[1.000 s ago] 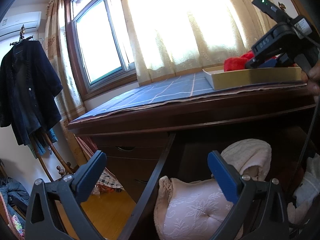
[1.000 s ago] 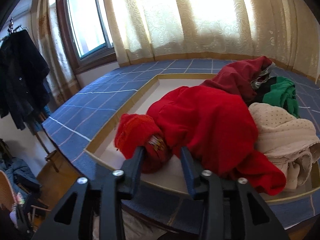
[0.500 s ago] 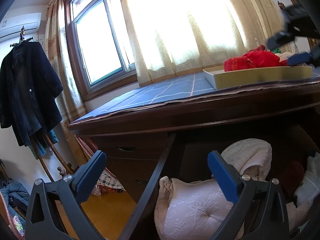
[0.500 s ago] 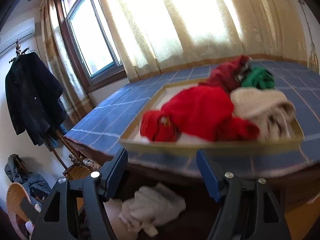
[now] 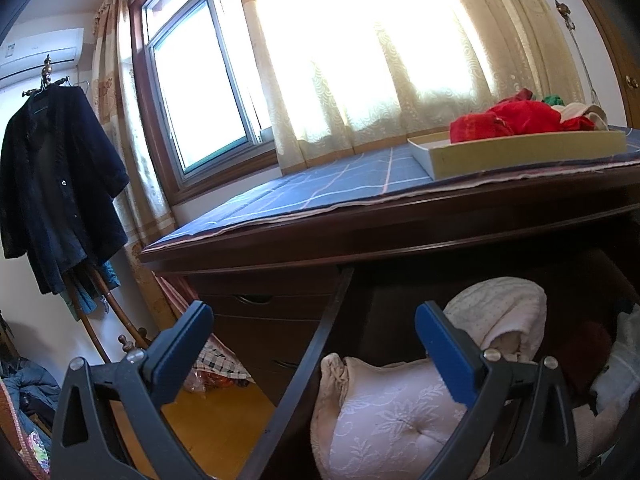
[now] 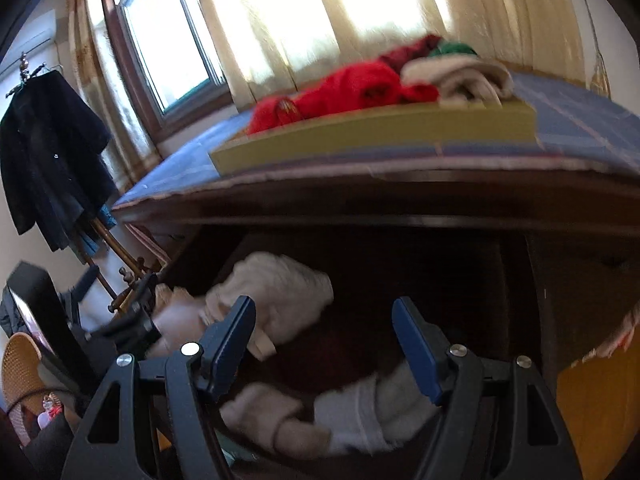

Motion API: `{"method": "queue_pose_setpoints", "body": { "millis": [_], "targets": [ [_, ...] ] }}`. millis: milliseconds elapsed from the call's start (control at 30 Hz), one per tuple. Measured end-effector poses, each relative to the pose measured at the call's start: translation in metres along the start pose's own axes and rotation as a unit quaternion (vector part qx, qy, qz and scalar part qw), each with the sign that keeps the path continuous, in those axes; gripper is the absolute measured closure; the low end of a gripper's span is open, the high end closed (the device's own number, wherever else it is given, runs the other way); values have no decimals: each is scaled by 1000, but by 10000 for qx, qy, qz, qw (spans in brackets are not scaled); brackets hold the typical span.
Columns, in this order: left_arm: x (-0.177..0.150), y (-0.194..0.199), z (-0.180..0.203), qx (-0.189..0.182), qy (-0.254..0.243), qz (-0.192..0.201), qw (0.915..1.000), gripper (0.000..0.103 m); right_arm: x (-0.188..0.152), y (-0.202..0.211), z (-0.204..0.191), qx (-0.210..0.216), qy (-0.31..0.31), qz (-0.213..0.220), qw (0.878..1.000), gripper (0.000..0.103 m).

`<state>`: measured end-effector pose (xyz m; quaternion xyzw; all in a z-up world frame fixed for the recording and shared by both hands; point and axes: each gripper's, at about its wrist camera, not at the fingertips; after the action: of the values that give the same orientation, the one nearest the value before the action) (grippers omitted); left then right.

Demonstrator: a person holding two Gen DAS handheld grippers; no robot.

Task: Take underwear out of drawer
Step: 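Lower the open right gripper into the drawer toward the maroon sock, then close the right gripper on the maroon knit sock and lift it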

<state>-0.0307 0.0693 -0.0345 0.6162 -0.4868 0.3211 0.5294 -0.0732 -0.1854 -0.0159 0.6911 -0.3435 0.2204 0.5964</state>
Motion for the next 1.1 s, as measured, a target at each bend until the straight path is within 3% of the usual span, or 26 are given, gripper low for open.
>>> {"method": "queue_pose_setpoints", "body": {
  "millis": [233,467,533,667,900,1100],
  "targets": [
    [1,0,0,-2,-16,-1,10000,0,-28,2,28,-94,-394,-405,9984,30],
    [1,0,-1,-14,-11,-25,10000,0,-36,1,30,-44,-432,-826,9956,30],
    [1,0,-1,-12,-10,-21,10000,0,-33,-4,26,-3,-334,-1041,9940,30],
    [1,0,-1,-16,-7,-22,10000,0,-26,-24,20,-351,-67,-1593,9866,30],
    [1,0,-1,-15,-11,-21,10000,0,-12,-48,5,-82,-2,-1693,9855,30],
    [1,0,-1,-7,-4,-16,10000,0,-7,-81,-23,-152,477,-2129,9758,30]
  ]
}}
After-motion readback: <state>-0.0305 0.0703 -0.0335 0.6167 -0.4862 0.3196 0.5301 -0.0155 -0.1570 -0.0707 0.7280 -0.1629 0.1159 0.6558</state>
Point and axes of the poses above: each gripper's, at about its wrist camera, not at the fingertips, and y roughly against the way its jaws point, z to its right, x to its top, and after that the axes turned 7 degrees about -x, right-handed
